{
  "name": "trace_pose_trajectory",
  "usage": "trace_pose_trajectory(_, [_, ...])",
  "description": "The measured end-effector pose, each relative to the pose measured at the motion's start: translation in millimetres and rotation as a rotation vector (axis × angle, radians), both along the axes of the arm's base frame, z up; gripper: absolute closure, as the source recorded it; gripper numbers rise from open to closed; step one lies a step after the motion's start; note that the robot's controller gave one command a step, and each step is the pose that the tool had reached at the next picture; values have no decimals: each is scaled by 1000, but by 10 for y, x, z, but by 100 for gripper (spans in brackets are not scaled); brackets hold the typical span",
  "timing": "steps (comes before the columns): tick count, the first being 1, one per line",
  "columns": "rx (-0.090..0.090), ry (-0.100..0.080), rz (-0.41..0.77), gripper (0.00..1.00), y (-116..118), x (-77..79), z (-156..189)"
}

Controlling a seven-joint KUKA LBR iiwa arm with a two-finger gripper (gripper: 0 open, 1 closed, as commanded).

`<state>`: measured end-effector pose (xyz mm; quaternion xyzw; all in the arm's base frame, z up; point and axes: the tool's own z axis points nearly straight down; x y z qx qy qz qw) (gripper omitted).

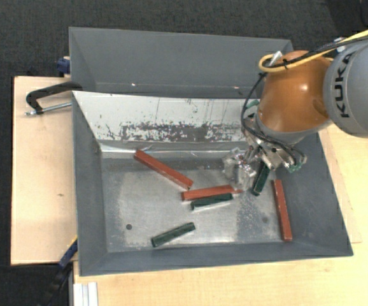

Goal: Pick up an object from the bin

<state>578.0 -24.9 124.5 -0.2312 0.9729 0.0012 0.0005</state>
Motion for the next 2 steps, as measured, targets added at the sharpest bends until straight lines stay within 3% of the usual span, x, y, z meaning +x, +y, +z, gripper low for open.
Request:
trace_pose_trajectory(1, [-1, -6, -4, 100, -72, -25, 148])
trace_pose_trajectory(2, [-1, -1, 115, 0, 376, -55, -309])
